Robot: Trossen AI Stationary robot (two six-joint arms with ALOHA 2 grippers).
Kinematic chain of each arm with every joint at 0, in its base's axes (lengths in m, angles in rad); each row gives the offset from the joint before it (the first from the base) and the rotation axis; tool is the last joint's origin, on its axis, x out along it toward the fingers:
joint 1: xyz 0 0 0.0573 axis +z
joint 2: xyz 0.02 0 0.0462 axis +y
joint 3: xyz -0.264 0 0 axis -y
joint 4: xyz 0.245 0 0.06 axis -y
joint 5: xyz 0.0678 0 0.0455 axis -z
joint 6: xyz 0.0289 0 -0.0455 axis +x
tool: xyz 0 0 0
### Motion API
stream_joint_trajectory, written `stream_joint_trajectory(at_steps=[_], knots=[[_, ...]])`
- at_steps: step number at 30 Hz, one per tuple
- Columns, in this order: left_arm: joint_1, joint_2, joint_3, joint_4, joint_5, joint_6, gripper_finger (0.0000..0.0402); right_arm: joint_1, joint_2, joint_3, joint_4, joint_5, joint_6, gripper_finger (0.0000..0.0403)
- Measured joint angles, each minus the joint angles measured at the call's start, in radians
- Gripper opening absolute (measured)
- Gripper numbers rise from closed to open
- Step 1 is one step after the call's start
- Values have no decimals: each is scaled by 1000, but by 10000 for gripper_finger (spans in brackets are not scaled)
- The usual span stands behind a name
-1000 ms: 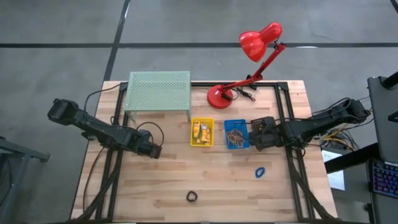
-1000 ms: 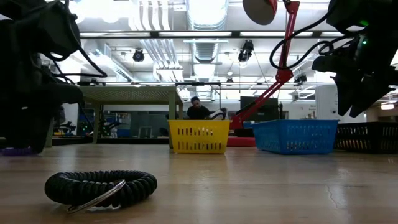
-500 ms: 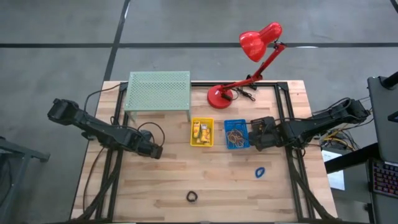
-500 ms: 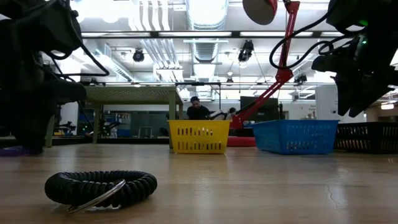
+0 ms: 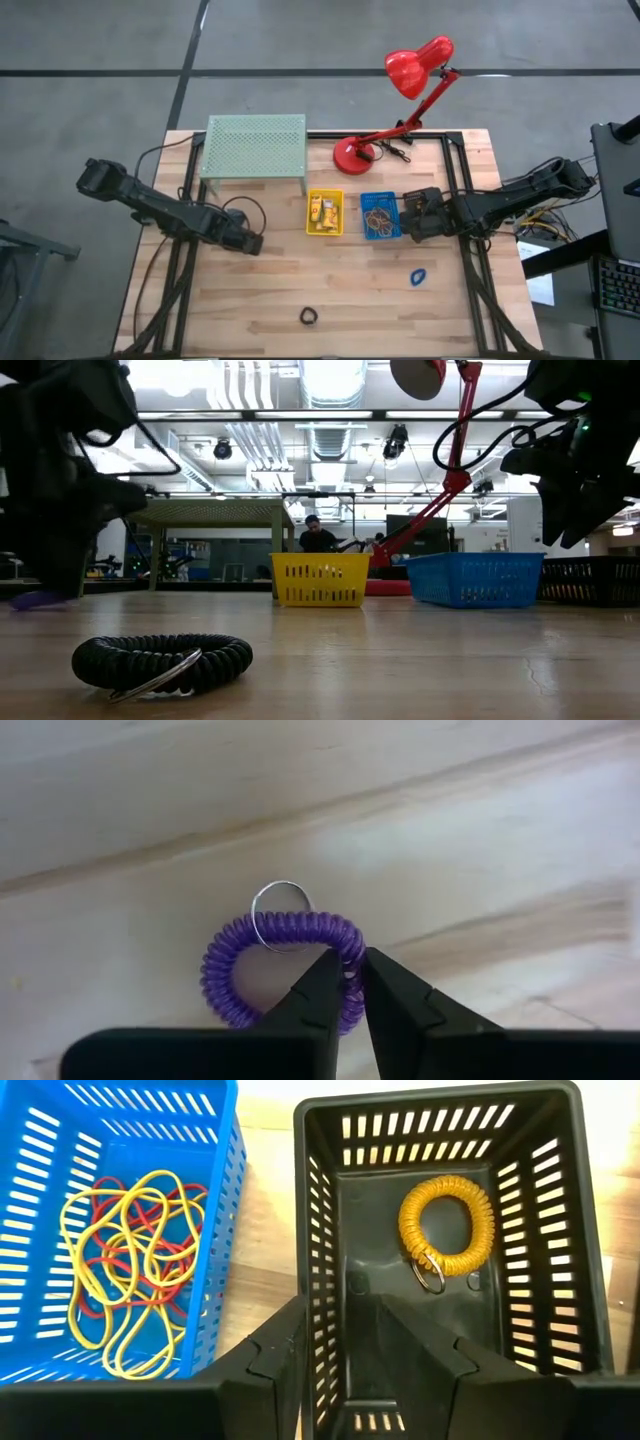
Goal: Pick & Place Office Desk Supplies
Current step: Put the violet spring keychain into the black basket
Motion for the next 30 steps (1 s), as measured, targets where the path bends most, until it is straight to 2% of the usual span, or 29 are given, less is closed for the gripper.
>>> stream_joint_trajectory(at_steps=[4,8,15,22,26,30], knots=[[0,0,46,-6,-14,20,42,0,0,0,1,0,0,119],[0,0,97,-6,-75,54,42,0,0,0,2,0,0,113],[-1,0,184,52,-304,194,42,0,0,0,2,0,0,110],[-2,18,187,393,-445,509,42,0,0,0,4,0,0,117],[-2,62,174,618,-450,748,42,0,0,0,11,0,0,118],[-1,126,176,791,-450,910,42,0,0,0,18,0,0,114]])
